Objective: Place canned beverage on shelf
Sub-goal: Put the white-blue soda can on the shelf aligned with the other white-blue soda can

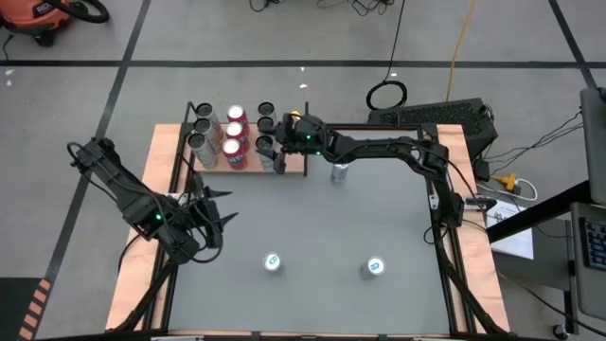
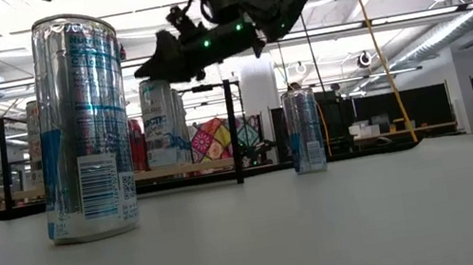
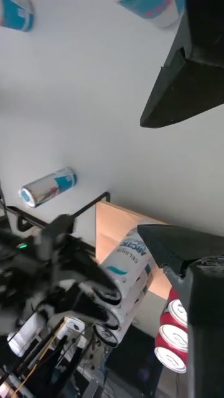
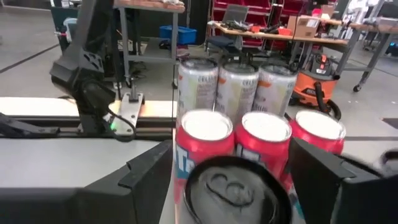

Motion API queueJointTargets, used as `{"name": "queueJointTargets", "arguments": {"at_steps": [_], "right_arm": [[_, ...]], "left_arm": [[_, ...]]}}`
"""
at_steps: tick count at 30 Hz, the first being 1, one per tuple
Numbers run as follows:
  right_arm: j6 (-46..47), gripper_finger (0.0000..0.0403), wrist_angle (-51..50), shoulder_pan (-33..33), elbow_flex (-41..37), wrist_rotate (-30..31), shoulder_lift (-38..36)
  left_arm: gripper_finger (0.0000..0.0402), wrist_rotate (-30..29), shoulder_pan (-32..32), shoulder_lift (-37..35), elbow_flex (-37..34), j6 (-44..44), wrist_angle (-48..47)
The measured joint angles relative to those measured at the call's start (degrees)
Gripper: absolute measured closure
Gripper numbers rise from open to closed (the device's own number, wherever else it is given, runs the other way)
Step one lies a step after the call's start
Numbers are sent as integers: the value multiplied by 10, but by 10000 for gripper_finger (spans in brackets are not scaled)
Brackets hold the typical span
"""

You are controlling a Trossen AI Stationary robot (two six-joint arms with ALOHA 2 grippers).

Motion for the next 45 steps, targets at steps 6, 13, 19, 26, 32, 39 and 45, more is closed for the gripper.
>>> {"name": "queueJointTargets", "arguments": {"at_steps": [6, 13, 19, 26, 32, 39, 45], "right_arm": [[-18, 149, -74, 21, 0, 0, -52], [-43, 167, -183, 79, 0, 2, -76], [-53, 209, -195, 93, -1, 90, -45], [-30, 257, -193, 66, 0, 100, -28], [-27, 273, -180, 54, -1, 90, -7], [-26, 275, -172, 52, -1, 89, -8], [-24, 275, -171, 57, -1, 87, -8]], "left_arm": [[144, 0, 0, 0, -15, 2, 43], [144, 0, 0, -1, -15, 16, 71], [144, 0, 0, -1, -15, 21, 78], [144, 0, 0, -1, -15, 35, 100], [144, 0, 0, -1, -15, 35, 100], [144, 4, 0, -1, -15, 35, 99], [144, 4, 0, -1, -15, 35, 99]]}}
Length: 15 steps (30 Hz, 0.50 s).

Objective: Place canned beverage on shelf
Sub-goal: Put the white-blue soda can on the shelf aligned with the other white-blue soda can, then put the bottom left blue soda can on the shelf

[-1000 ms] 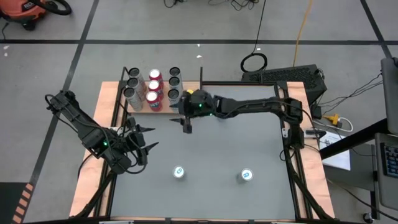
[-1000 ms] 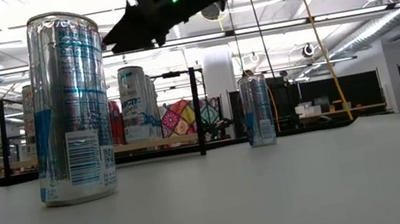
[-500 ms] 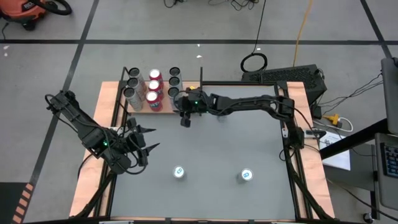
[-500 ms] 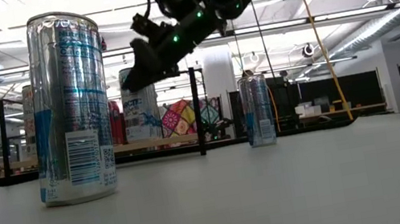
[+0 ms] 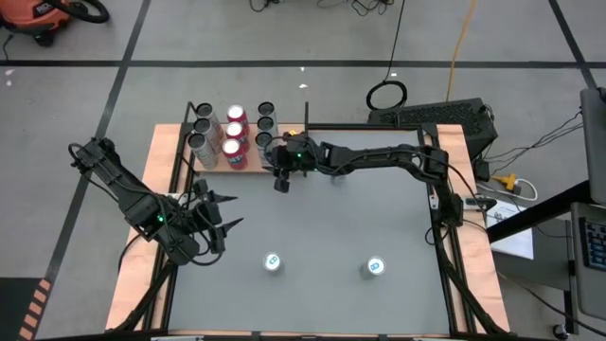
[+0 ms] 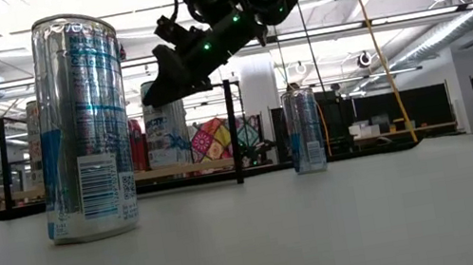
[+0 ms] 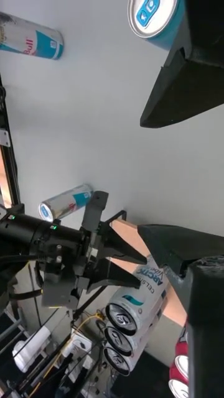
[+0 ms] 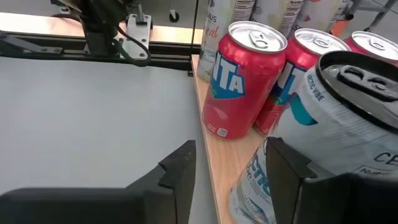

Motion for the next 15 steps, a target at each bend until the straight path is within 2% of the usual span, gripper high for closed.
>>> {"name": "queueJointTargets", "arguments": {"at_steps": [7, 15], "right_arm": [[-2, 275, -69, 40, 0, -13, -44], [3, 275, -311, 121, 0, -13, -156]], "left_arm": [[144, 2, 0, 0, 0, -3, 1], [144, 15, 0, 0, 0, -4, 27]]}}
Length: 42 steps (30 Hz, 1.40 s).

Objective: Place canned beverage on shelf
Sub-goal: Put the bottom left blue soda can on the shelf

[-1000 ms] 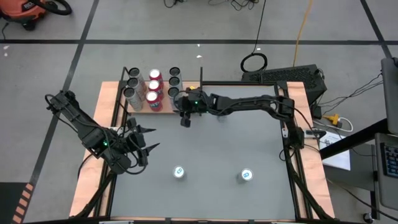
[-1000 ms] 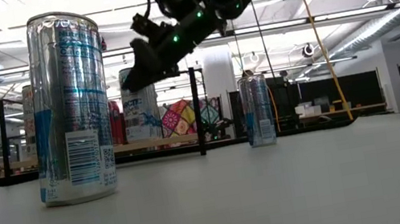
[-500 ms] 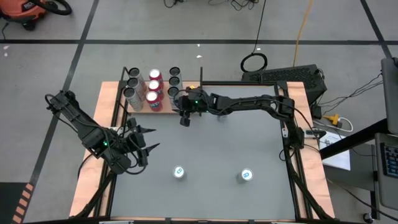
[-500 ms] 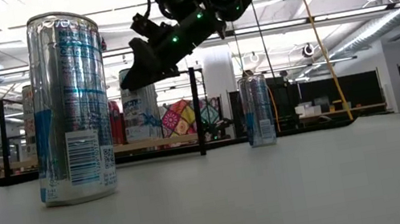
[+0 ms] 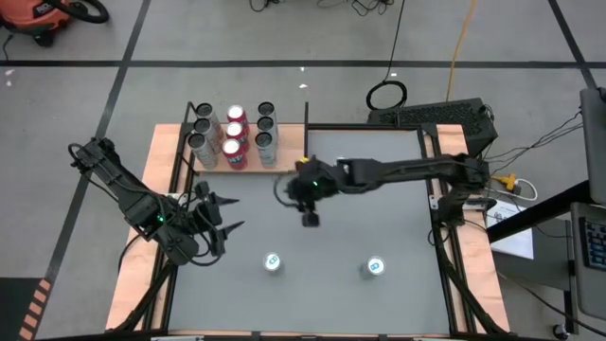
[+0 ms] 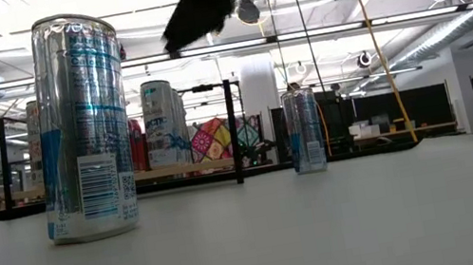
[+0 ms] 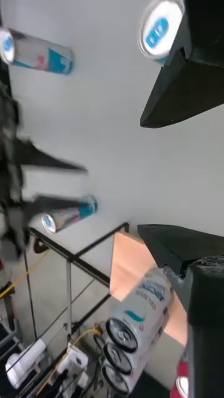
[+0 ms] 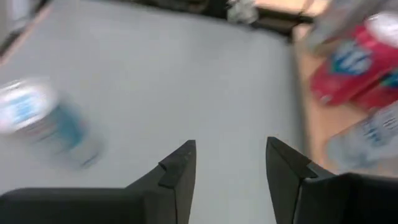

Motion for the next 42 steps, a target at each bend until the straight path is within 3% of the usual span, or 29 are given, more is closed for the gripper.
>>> {"name": "queueJointTargets", "arguments": {"at_steps": [6, 11, 17, 24, 34, 42], "right_arm": [[38, 275, -181, 58, 0, -1, -61], [77, 275, -238, 113, 0, 2, -77], [81, 275, -191, 169, -28, 33, -74], [113, 275, -147, 205, -77, 33, -74], [158, 275, -54, 253, -144, 33, -73], [125, 275, -31, 265, -147, 50, -73]], "left_arm": [[144, 9, 0, 2, 0, 1, 58], [144, 42, 0, 21, 0, 1, 82], [139, 93, 0, 76, 0, 13, 130], [104, 141, -8, 115, 1, 44, 235], [32, 173, -15, 150, 1, 29, 252], [22, 242, -6, 199, 0, 28, 256]]}}
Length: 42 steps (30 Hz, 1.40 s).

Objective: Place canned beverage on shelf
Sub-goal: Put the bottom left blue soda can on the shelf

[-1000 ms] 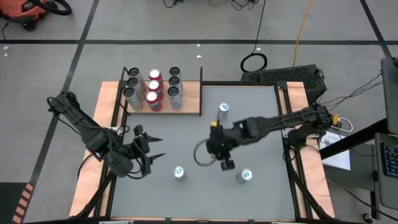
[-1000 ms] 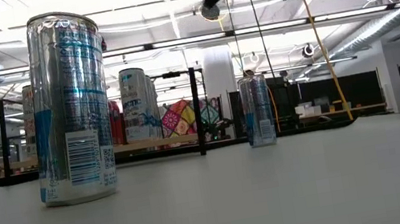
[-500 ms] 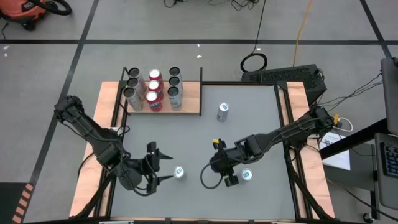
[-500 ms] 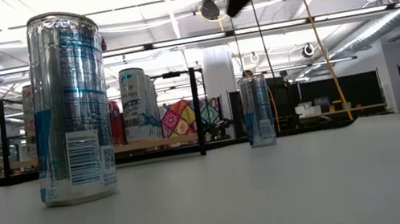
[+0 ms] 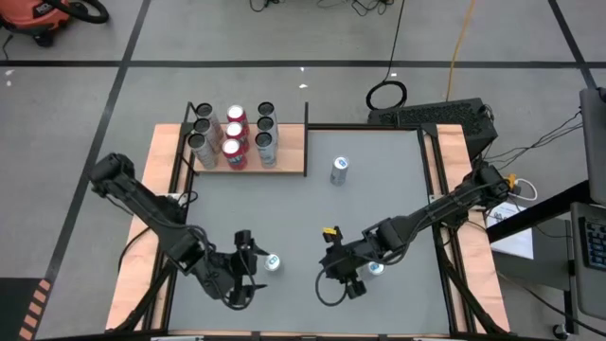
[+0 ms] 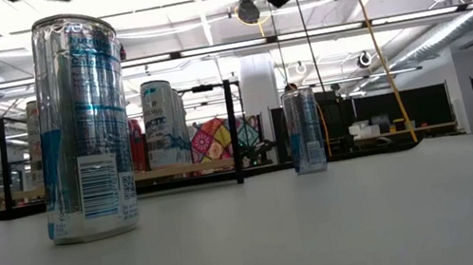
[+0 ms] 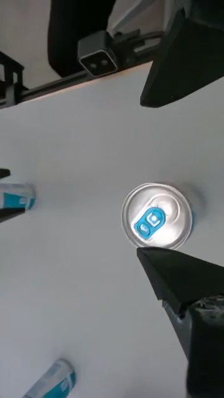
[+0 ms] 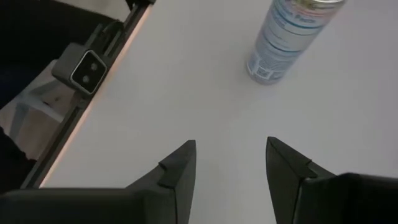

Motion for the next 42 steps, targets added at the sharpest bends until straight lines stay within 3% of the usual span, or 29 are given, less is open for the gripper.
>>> {"name": "queueJointTargets", "arguments": {"at_steps": [14, 18, 28, 42], "right_arm": [[-24, 275, 6, 0, 0, -4, 0], [-27, 275, 14, 0, 0, -4, 0], [-46, 275, 47, 0, 0, -5, 0], [-27, 275, 77, -1, 1, 56, 30]], "left_arm": [[22, -2, 60, 25, 0, 14, -15], [22, 23, 68, 40, 0, 15, -16], [26, 10, 68, 86, 0, -43, -5], [187, 9, 63, 87, 24, -90, -10]]}}
